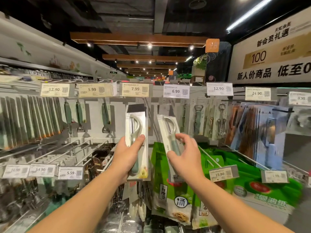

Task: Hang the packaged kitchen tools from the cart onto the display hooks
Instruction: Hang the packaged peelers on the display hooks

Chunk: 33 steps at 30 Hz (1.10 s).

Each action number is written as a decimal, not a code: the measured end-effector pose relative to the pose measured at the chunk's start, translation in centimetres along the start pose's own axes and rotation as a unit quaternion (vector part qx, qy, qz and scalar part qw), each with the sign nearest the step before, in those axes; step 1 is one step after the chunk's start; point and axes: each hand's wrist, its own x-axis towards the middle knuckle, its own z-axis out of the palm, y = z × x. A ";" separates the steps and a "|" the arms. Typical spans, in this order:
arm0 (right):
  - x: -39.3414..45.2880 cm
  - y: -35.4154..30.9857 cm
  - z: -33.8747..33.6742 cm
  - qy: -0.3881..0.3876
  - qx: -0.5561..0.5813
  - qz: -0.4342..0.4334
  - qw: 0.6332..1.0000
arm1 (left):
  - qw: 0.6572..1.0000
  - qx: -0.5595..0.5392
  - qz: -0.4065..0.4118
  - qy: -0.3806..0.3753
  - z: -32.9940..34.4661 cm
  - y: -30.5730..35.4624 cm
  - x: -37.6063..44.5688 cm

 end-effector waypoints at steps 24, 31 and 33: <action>4.6 1.0 0.0 0.003 -0.027 -0.026 0.999 | 0.998 0.057 0.008 0.010 -1.4 -1.1 0.8; 8.8 0.6 0.8 -0.068 0.045 0.066 0.995 | 0.998 0.054 0.019 0.013 -0.5 -0.7 1.4; 9.8 1.1 1.2 -0.072 0.045 0.074 0.994 | 0.998 0.055 0.021 0.013 -0.2 -0.7 1.6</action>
